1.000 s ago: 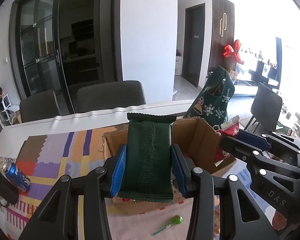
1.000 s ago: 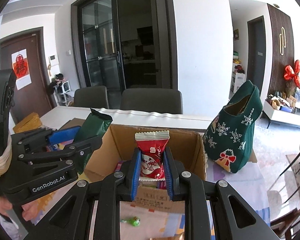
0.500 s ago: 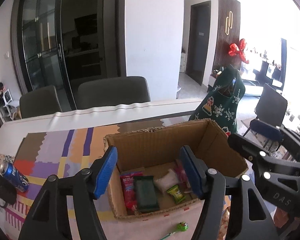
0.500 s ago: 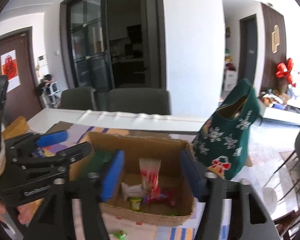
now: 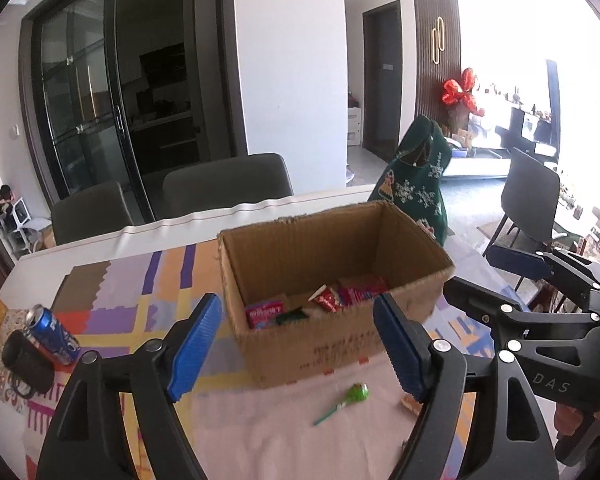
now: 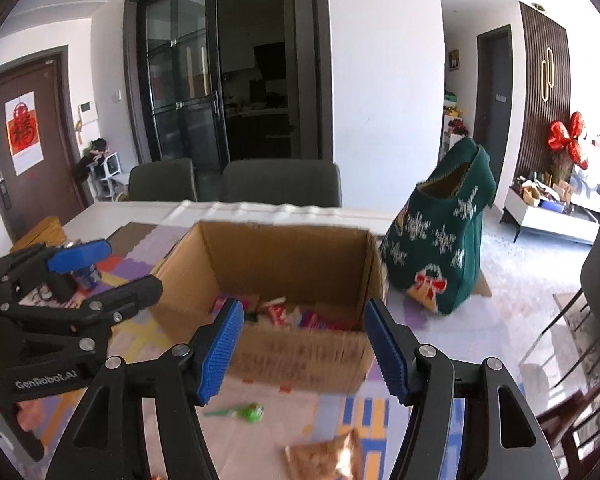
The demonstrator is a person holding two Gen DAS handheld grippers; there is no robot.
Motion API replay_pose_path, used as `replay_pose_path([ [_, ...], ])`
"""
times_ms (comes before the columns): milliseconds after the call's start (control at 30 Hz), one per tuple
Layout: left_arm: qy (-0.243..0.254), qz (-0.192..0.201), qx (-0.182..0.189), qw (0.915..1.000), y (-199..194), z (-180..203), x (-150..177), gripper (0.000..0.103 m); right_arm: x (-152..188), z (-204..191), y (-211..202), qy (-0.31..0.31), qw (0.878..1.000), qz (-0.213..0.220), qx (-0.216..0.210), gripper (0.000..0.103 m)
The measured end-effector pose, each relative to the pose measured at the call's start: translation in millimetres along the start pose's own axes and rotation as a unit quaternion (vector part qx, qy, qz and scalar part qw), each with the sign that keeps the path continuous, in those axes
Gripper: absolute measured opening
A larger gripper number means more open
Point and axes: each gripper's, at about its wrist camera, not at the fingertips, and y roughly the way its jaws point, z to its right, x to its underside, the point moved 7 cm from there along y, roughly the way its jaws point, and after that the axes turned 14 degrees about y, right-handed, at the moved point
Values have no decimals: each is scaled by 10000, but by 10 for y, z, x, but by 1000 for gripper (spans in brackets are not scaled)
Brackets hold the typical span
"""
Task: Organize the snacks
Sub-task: 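Move both open tools back toward the candy and chocolate bar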
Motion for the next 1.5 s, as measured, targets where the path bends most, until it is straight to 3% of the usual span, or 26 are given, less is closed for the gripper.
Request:
replay_pose_path([
  [233,-87,-89,5,9999,-248,94,263,78,359,-57,-218,70,9997,-208,-60,64],
  [600,34,-379,216,9990,-446,318,786,78,1101,-84,-311,384,9944,-968,-188,64],
  [1167,204,-1322,782,9879,-83,676,1721,78,1954,65,-103,369,9798,-1957,170,64],
  [1500,275,-1561,1050,9818,90,798,1934,72,2209,119,79,560,9692,-2390,187,64],
])
